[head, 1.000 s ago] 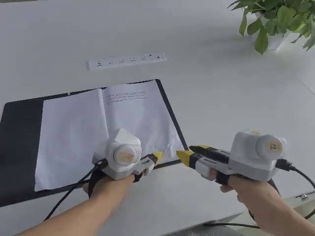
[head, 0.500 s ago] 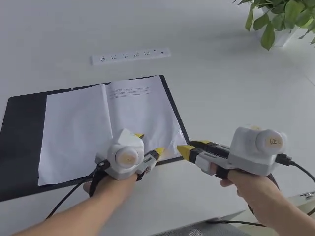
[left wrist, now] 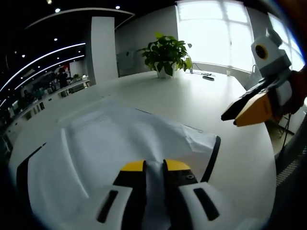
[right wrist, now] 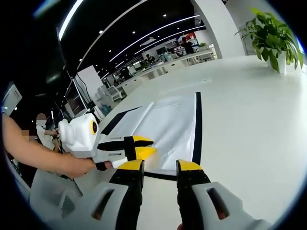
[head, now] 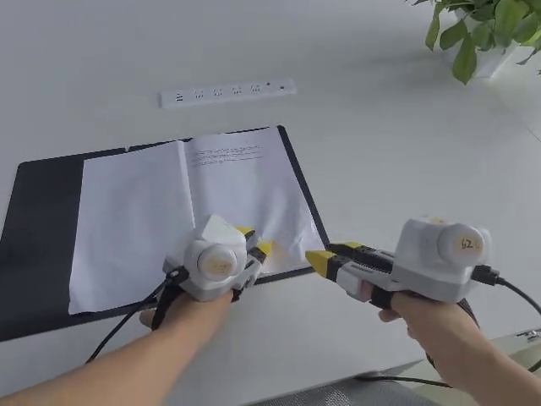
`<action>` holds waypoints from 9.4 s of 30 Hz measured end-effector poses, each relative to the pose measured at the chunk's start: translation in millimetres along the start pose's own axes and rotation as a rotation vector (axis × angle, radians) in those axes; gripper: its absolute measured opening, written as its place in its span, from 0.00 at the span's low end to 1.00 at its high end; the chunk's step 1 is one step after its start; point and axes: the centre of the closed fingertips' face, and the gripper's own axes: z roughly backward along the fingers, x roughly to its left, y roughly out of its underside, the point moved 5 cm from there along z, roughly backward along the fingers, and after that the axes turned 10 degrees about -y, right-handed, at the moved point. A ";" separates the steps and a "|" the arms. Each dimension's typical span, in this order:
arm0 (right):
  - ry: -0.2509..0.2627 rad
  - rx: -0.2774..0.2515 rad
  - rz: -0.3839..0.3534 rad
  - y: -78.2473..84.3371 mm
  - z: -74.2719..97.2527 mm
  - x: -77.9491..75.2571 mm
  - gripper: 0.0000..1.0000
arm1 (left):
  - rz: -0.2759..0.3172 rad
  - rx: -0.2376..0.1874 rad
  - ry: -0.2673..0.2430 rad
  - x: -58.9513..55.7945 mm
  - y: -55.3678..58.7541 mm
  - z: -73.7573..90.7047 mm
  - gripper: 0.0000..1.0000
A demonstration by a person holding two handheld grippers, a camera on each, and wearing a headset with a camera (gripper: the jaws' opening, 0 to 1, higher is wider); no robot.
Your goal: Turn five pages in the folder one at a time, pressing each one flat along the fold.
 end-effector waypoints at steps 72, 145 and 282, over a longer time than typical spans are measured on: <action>0.046 -0.085 -0.272 -2.4 -18.5 -20.6 0.00 | 0.206 0.039 -0.003 1.9 -2.0 1.4 0.05; -0.415 0.190 -0.017 10.2 -220.0 190.3 0.00 | 0.365 0.024 -0.276 156.2 75.0 255.7 0.19; -0.310 0.043 -0.741 -83.1 -287.3 -11.7 0.00 | 0.202 0.077 -0.266 145.4 109.1 151.8 0.15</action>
